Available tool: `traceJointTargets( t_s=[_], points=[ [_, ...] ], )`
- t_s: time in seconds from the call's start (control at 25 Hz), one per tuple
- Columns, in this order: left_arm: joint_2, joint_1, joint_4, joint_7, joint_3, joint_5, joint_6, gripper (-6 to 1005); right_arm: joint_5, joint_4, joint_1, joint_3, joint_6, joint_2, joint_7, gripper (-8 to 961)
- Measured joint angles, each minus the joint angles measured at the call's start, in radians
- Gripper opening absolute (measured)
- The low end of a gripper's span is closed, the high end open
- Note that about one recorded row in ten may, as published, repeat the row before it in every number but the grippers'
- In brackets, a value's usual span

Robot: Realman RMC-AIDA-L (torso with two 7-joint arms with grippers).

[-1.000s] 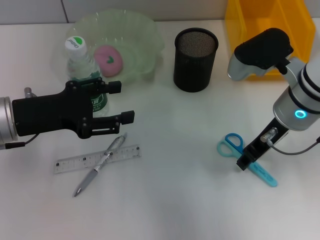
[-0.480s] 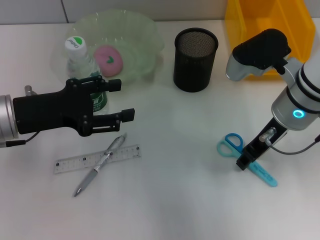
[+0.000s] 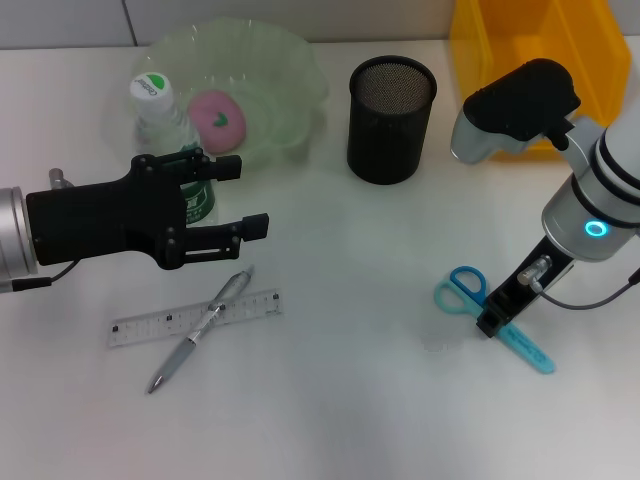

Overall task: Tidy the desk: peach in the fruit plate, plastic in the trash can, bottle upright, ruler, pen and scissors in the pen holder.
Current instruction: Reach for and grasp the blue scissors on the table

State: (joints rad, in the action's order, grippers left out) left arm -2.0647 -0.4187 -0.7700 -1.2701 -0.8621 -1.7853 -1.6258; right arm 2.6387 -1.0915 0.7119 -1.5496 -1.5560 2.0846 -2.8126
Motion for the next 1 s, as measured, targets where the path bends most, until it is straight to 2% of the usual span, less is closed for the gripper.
traceJointTargets(
  t_s=[0.36, 0.56, 0.68, 1.0],
  points=[
    [0.0, -0.002, -0.001, 0.0, -0.001, 0.001, 0.0, 741, -0.001, 0.001, 0.0, -0.011, -0.001, 0.0, 0.001, 314],
    [0.0, -0.002, -0.001, 0.0, 0.0, 0.001, 0.0, 741, -0.001, -0.004, -0.002, -0.018, 0.001, 0.0, 0.001, 218],
    [0.001, -0.001, -0.001, 0.0, 0.0, 0.001, 0.0, 740, -0.001, -0.019, -0.01, -0.019, 0.009, 0.0, 0.001, 222],
    [0.002, 0.007, -0.007, 0.0, 0.002, 0.003, 0.0, 739, -0.009, -0.179, -0.096, -0.007, 0.06, 0.0, 0.011, 233]
  ],
)
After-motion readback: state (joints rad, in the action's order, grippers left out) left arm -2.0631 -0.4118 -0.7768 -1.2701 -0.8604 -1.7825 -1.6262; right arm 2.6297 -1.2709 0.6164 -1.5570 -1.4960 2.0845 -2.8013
